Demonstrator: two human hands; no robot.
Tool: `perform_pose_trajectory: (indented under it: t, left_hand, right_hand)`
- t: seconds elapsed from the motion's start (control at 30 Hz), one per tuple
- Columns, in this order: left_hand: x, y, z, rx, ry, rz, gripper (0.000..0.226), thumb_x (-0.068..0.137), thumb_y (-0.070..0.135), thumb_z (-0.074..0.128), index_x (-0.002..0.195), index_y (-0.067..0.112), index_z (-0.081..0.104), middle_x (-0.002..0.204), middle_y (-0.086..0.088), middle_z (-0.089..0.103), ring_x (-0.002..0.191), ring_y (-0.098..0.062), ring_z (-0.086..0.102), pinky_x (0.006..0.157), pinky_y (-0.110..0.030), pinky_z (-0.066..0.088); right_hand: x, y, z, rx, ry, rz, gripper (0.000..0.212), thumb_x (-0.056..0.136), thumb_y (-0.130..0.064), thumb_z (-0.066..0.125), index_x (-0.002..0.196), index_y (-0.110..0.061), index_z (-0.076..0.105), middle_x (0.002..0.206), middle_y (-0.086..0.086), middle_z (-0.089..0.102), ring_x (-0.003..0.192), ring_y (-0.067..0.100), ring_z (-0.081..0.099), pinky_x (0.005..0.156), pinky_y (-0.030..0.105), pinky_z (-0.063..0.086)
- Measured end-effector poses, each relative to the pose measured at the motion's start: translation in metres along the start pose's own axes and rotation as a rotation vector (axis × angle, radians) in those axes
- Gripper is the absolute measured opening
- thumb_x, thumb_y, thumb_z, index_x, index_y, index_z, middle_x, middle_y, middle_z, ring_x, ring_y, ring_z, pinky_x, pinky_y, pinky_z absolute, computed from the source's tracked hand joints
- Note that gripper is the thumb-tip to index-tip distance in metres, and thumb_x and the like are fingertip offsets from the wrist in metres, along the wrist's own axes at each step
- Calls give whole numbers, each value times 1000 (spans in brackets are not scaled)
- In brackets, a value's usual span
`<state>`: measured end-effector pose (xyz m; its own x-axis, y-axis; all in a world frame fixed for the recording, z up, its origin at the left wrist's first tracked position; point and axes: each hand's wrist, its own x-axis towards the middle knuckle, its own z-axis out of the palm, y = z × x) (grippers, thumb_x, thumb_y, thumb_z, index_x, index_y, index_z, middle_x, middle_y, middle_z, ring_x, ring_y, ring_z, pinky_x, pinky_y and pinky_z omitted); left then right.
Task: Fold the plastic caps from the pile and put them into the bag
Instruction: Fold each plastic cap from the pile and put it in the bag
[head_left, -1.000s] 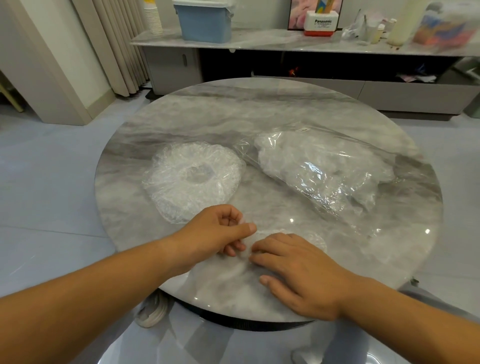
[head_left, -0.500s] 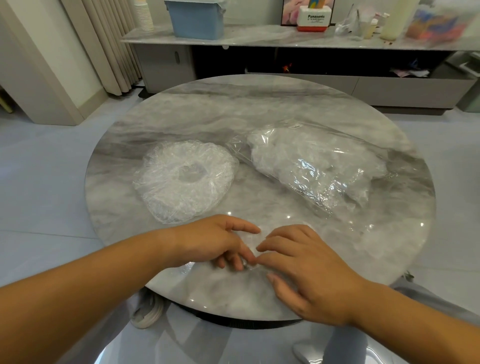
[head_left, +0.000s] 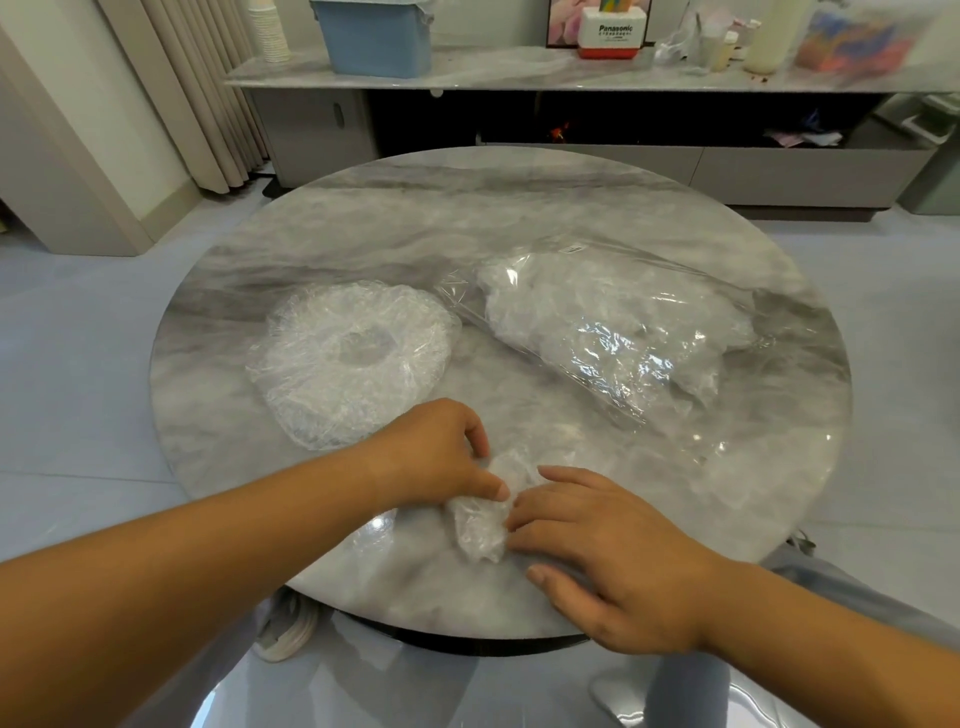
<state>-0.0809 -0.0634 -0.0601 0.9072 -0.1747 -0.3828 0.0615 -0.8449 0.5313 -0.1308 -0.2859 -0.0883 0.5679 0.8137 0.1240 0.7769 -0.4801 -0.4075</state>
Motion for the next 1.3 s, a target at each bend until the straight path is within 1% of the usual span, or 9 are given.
perform_pose_trajectory:
  t: [0.1,0.27,0.43,0.57,0.7,0.93,1.0,1.13,1.3]
  left_hand:
    - [-1,-1,3,-87,-19,-23,38,71,35,90,98,19,68,77,9,64,69,-7,61,65,-22,48]
    - [-7,-10,1,-540,6,-46,18,80,18,84,88,9,70,71,-1,62,63,-9,57,62,-23,47]
    - [-18,-10,-7,-913,-17,-35,17,86,6,76,92,9,61,85,-14,69,74,-18,68,61,-25,53]
    - [-24,-10,-7,-1018,-68,-22,19,89,6,72,92,15,55,91,-15,72,77,-23,68,62,-30,52]
    - [-27,-9,-4,-1055,-82,7,20,90,6,70,94,16,53,94,-18,69,79,-24,67,59,-30,51]
    - [-28,-6,-6,-1095,-40,45,25,90,4,69,101,14,50,98,-18,75,74,-20,70,53,-29,53]
    - [-28,-7,-3,-1048,-38,20,27,88,4,72,100,15,50,88,-13,72,71,-17,69,52,-27,51]
    - [-29,-7,9,-883,-16,-65,30,87,6,76,101,14,50,70,0,67,58,-8,62,49,-19,43]
    - [-27,-8,11,-885,-63,-195,34,85,9,78,103,14,49,104,-20,71,80,-24,68,61,-35,53]
  right_hand:
    - [2,1,-5,58,170,69,29,94,-32,54,113,-21,72,126,-6,64,131,12,54,115,37,35]
    - [17,-5,-20,349,313,518,26,95,-49,53,114,-40,68,144,-21,43,137,-5,35,106,9,27]
    - [28,-12,-33,896,449,706,16,96,-27,62,99,-30,78,105,-27,71,105,-12,60,95,19,43]
    - [32,-12,-36,1207,522,844,19,97,-24,62,97,-22,81,115,-11,73,117,14,63,105,39,51]
    - [36,-16,-37,1360,526,943,21,94,-31,66,99,-18,81,124,6,62,116,25,63,101,39,53]
    - [37,-10,-35,1582,479,973,29,92,-35,68,97,-9,80,110,18,65,97,34,71,92,43,57]
    - [39,-8,-36,1542,509,937,31,95,-33,63,90,-8,80,97,14,68,86,27,69,86,40,56]
    - [43,-3,-36,1109,549,818,32,101,-30,57,88,-14,82,104,2,78,100,24,70,91,40,53]
    - [38,-9,-32,867,459,630,28,101,-23,55,93,-15,81,98,-8,78,91,10,69,79,22,51]
